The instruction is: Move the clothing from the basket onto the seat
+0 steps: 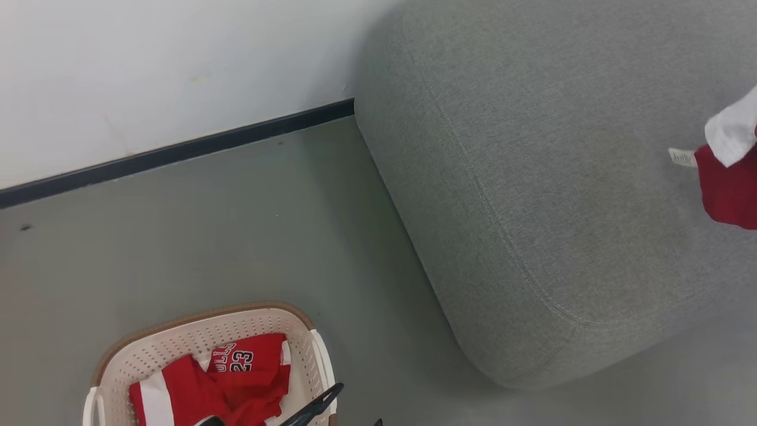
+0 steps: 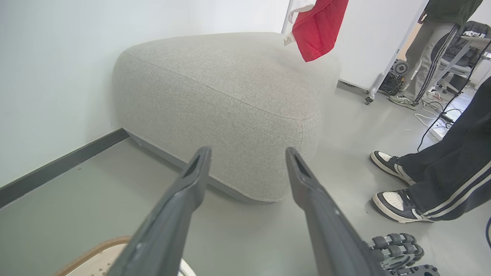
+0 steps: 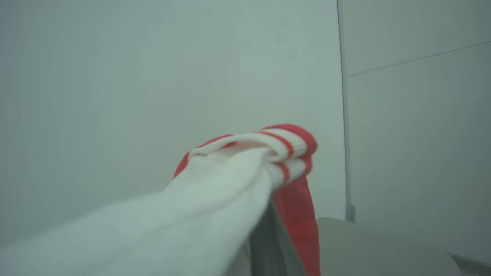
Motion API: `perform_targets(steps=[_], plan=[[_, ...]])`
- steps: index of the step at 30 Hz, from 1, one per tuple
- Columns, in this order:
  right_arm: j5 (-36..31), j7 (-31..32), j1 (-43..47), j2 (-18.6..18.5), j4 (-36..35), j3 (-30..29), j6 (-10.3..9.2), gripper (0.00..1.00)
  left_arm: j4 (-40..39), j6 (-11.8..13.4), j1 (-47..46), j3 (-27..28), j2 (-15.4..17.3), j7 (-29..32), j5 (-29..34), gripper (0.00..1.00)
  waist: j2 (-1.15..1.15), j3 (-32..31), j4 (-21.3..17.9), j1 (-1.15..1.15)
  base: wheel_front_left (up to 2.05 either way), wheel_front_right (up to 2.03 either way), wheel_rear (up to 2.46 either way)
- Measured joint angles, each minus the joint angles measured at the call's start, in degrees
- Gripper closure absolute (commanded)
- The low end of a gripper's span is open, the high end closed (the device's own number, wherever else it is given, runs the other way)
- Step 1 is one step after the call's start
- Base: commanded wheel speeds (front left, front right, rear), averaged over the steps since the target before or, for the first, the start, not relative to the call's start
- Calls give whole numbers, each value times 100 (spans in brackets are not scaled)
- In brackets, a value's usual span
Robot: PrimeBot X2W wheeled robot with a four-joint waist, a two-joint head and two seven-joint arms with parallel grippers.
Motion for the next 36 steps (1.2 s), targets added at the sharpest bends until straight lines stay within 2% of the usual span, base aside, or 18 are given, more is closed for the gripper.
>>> perform_targets(steps=[7, 13, 22, 27, 30, 32, 36], plan=[[40, 0, -502, 30, 791, -33, 0, 100, -66, 0, -109, 57, 91, 0, -1, 0, 0, 225, 272, 0, 0, 0, 0], [276, 1, -754, 211, 1484, -146, -7, 100, -119, -31, -218, 83, 133, 0, -2, 0, 0, 422, 472, 0, 0, 0, 0], [-11, 1, -825, 220, 2441, 24, -119, 100, -147, -40, -236, 209, 169, 0, -9, 0, 0, 696, 709, -1, 0, 0, 0], [-296, 12, -818, 260, 3159, 332, -170, 100, -144, -40, -235, 261, 170, 0, -19, 0, 0, 784, 760, -1, 0, 0, 0], [-333, 155, -813, 236, 3485, 339, -286, 100, -144, -40, -235, 264, 168, 0, -19, 0, 0, 787, 753, -1, 0, 0, 0], [-383, 230, -806, 213, 3649, 339, -431, 100, -143, -40, -235, 275, 167, 0, -19, 0, 0, 784, 744, -1, 0, 0, 0], [-385, 363, -802, 149, 3868, 343, -566, 100, -140, -40, -235, 283, 165, 0, -19, 0, 0, 768, 726, -1, 0, 0, 0]])
